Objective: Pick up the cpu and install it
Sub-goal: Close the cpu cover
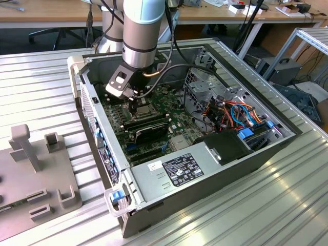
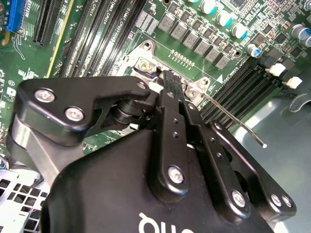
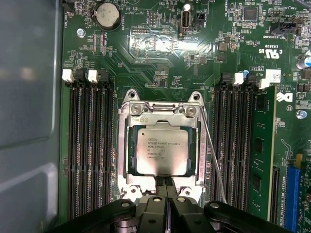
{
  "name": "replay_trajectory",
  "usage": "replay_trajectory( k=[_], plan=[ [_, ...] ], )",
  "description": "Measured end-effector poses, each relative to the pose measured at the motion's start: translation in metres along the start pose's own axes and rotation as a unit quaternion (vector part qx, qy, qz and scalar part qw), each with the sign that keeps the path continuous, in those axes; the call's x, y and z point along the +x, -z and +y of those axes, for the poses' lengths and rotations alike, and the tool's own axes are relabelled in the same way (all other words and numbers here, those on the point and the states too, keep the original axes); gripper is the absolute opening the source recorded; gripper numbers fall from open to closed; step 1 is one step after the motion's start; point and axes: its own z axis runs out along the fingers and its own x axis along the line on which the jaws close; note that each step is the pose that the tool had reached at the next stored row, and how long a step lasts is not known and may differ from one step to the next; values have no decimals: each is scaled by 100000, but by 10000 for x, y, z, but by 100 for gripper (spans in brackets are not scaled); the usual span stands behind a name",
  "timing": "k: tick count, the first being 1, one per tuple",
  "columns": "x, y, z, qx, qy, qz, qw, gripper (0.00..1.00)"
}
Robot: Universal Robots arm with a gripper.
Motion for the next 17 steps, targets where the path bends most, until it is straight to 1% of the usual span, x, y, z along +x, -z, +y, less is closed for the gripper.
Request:
replay_trajectory(
  k=[11, 13, 14, 15, 17],
  plan=[
    [-1, -20, -1, 12, 0, -20, 100000, 11],
    [1, -10, 0, -18, -1, 25, 100000, 11],
    [0, 21, -1, 9, -2, -6, 100000, 11],
    [0, 38, 0, 8, 0, -23, 100000, 11],
    [0, 42, -1, -23, 1, -18, 100000, 11]
  ],
)
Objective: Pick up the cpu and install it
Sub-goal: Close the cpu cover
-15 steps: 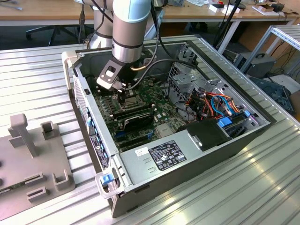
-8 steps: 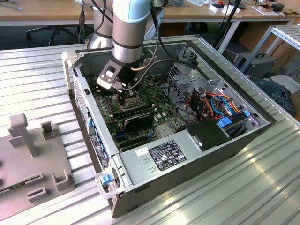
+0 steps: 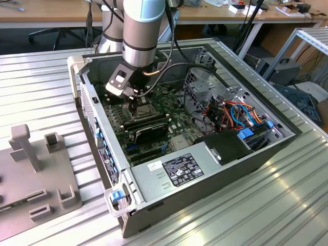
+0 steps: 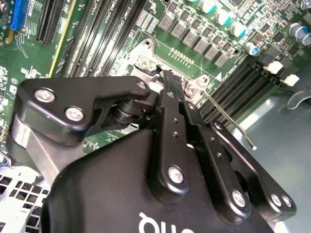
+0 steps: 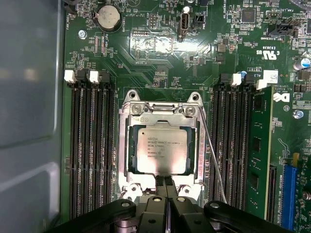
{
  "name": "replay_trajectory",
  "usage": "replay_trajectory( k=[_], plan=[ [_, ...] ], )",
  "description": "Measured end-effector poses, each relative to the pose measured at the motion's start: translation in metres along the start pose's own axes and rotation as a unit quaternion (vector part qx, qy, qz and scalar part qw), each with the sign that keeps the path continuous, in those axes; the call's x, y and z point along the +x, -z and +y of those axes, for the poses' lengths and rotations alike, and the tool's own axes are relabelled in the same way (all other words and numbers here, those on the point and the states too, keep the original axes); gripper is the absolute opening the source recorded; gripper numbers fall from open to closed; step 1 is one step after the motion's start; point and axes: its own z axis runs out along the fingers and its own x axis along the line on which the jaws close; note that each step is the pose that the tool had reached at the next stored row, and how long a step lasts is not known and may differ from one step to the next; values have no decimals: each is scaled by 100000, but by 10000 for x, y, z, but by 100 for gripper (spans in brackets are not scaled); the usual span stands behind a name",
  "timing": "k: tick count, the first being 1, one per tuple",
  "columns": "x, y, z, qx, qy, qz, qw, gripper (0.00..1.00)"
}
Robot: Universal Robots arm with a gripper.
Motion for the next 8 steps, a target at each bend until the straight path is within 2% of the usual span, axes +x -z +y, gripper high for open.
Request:
replay_trajectory(
  k=[4, 8],
  plan=[
    [0, -1, -27, -89, -1, -18, 100000, 11],
    [0, 77, -26, -98, 1, -15, 100000, 11]
  ],
)
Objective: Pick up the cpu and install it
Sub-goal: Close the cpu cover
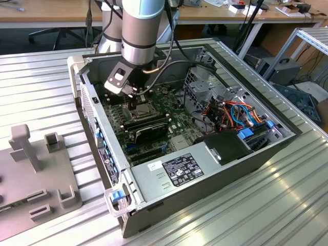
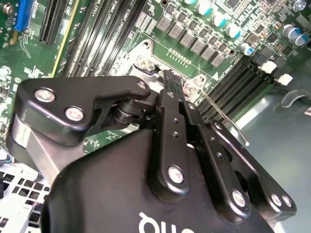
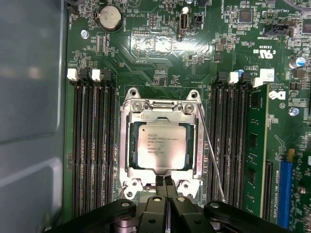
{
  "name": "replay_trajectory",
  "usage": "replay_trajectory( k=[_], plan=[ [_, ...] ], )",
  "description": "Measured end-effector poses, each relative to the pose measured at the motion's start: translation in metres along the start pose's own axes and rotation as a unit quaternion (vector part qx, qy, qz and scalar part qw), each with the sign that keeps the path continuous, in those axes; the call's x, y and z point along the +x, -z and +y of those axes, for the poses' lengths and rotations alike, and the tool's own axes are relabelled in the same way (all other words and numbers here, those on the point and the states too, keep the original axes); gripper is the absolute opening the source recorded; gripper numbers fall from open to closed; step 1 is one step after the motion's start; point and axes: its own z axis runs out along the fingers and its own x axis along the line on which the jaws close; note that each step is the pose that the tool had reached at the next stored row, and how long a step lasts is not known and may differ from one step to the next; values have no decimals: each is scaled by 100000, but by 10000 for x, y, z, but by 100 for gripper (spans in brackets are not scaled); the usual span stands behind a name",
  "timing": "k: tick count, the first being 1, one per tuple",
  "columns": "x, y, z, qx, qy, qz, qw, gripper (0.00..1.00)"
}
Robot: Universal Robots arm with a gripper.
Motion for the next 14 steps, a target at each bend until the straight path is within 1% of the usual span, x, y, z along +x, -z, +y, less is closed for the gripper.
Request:
replay_trajectory(
  k=[3, 5, 9, 12, 14],
  plan=[
    [0, 61, 1, -5, 3, -6, 100000, 11],
    [0, 87, 2, -7, 0, -5, 100000, 11],
    [0, 90, 7, -7, -7, -12, 100000, 11],
    [-1, 88, 58, -10, 1, -6, 100000, 11],
    [-3, 87, 108, -7, -3, -6, 100000, 11]
  ],
)
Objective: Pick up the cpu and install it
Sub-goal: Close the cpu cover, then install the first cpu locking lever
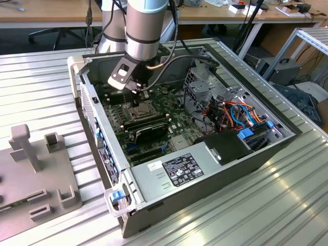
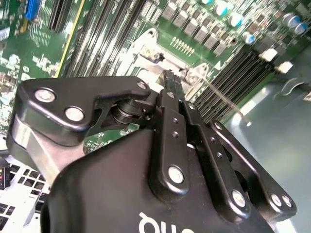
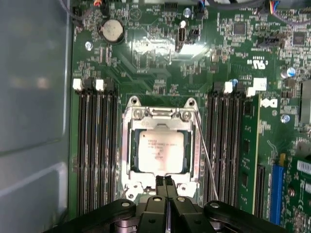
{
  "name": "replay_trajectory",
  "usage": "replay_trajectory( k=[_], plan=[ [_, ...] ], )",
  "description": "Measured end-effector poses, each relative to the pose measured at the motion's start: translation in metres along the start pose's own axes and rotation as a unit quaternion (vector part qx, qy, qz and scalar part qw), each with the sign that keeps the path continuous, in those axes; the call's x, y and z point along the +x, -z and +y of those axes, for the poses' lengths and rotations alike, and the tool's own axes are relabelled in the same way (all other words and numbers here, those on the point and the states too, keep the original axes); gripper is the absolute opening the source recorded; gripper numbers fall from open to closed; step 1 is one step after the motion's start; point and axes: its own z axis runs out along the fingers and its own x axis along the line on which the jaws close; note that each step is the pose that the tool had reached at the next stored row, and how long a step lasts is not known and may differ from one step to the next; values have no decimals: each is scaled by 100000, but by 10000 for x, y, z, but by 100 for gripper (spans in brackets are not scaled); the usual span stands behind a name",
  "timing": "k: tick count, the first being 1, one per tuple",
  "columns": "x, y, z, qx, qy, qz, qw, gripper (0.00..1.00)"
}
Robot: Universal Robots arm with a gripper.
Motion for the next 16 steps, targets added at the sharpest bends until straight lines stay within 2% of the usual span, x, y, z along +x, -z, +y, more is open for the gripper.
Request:
replay_trajectory(
  k=[1, 4, 6, 9, 13, 16],
  plan=[
    [-1, -1, 23, -4, -1, 0, 100000, 11],
    [-5, -4, 166, -4, 4, -2, 100000, 11],
    [-7, -5, 216, -4, 7, -2, 100000, 11],
    [-6, 12, 217, -3, 0, -1, 100000, 11],
    [-6, 74, 219, -5, 5, 0, 100000, 11],
    [-6, 88, 219, -5, 4, 2, 100000, 11]
  ],
)
